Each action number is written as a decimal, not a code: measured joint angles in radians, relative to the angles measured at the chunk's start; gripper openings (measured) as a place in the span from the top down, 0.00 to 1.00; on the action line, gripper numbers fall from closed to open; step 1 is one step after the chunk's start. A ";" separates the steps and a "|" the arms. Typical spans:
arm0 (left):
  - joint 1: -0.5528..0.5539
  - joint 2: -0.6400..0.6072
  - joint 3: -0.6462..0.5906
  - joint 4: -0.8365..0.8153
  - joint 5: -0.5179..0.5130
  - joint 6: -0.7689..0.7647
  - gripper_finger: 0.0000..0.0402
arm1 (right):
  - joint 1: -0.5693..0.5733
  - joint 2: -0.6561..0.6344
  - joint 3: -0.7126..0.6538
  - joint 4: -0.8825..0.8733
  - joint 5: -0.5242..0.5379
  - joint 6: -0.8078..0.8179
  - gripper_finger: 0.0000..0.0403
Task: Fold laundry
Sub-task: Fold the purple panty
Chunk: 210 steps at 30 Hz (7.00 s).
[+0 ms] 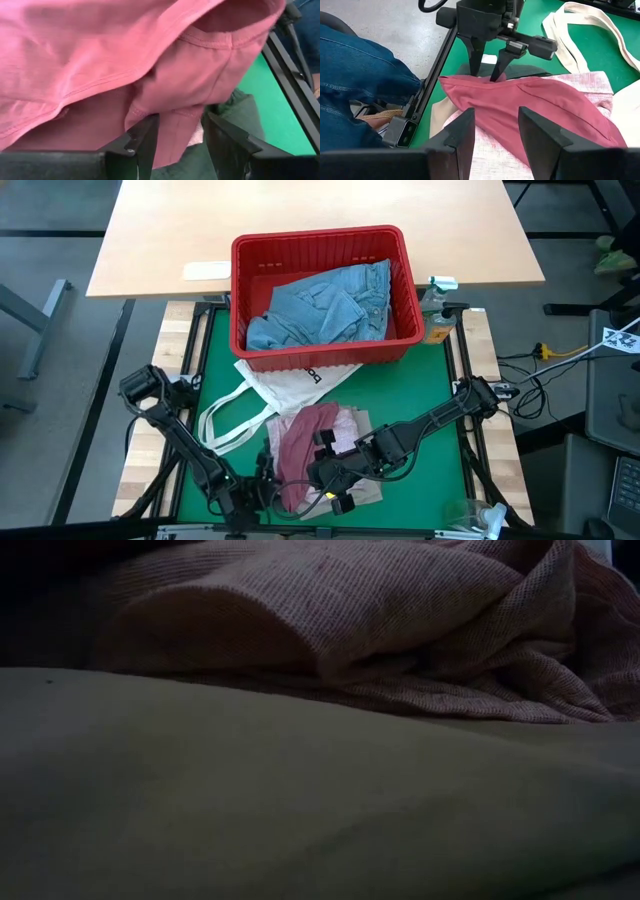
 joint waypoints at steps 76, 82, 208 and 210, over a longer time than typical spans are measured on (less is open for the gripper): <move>0.297 -0.278 0.000 -0.161 -0.032 0.309 0.99 | 0.000 0.000 0.000 -0.057 0.065 -0.004 0.63; 0.278 -0.322 0.000 -0.161 -0.032 0.309 0.99 | -0.023 0.000 0.000 -0.056 0.090 0.004 0.63; 0.293 -0.267 0.000 -0.177 0.086 -0.002 0.75 | -0.354 -0.455 -0.859 0.281 0.078 0.588 0.63; 0.300 -0.267 0.000 -0.176 0.087 -0.003 0.75 | -0.354 -0.443 -0.896 0.361 0.059 0.611 0.63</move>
